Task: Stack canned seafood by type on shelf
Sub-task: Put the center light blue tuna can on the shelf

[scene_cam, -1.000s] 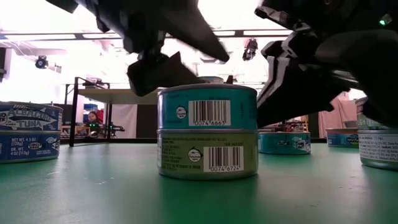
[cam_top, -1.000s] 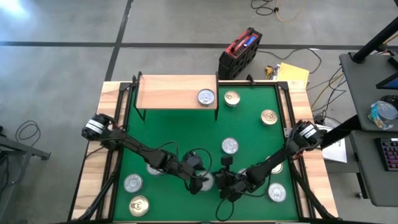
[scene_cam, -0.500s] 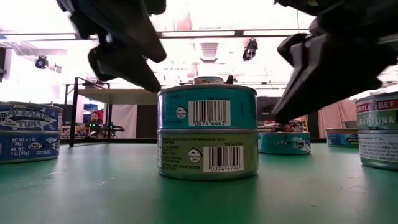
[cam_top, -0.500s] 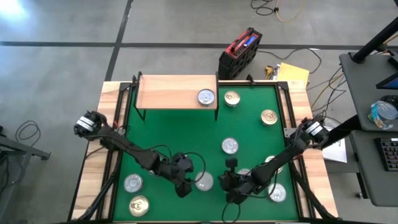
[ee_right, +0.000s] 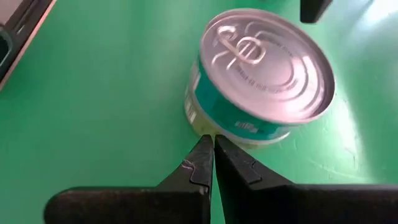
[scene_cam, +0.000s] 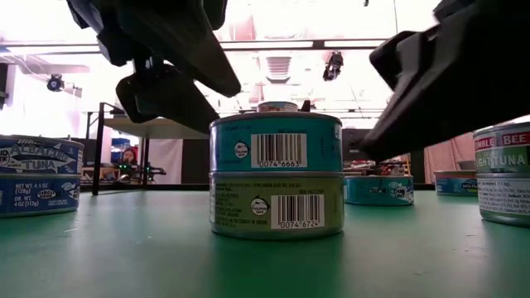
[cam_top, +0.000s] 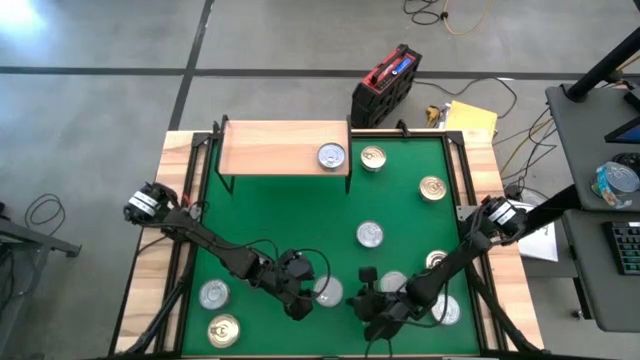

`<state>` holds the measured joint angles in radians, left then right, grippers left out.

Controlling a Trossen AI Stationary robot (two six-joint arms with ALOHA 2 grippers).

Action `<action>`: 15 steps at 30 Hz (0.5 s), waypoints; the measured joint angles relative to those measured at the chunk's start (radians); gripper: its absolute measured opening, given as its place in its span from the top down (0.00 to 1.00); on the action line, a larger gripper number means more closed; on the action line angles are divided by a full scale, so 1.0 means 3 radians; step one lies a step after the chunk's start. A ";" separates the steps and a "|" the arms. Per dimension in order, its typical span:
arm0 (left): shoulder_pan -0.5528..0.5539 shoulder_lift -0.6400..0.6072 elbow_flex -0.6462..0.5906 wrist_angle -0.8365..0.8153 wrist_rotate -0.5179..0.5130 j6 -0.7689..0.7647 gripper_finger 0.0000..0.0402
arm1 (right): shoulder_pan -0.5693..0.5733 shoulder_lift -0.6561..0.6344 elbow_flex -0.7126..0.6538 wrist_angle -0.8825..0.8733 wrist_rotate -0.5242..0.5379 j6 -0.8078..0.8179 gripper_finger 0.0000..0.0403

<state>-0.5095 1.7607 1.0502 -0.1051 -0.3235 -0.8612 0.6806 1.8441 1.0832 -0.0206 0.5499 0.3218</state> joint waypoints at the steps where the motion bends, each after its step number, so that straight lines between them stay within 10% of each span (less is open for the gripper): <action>1: 0.0001 0.0000 -0.0001 -0.0029 -0.0027 -0.0021 0.42 | -0.0005 0.0007 0.0000 0.0021 0.0009 -0.0006 0.98; 15: 0.0013 0.0085 -0.0388 0.0701 -0.0112 -0.0299 0.42 | -0.0132 0.0017 0.0001 0.0048 0.0007 -0.0088 0.98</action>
<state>-0.5056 1.7861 0.9336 0.1053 -0.3570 -0.9510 0.6410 1.8492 1.0836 -0.0063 0.5520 0.2955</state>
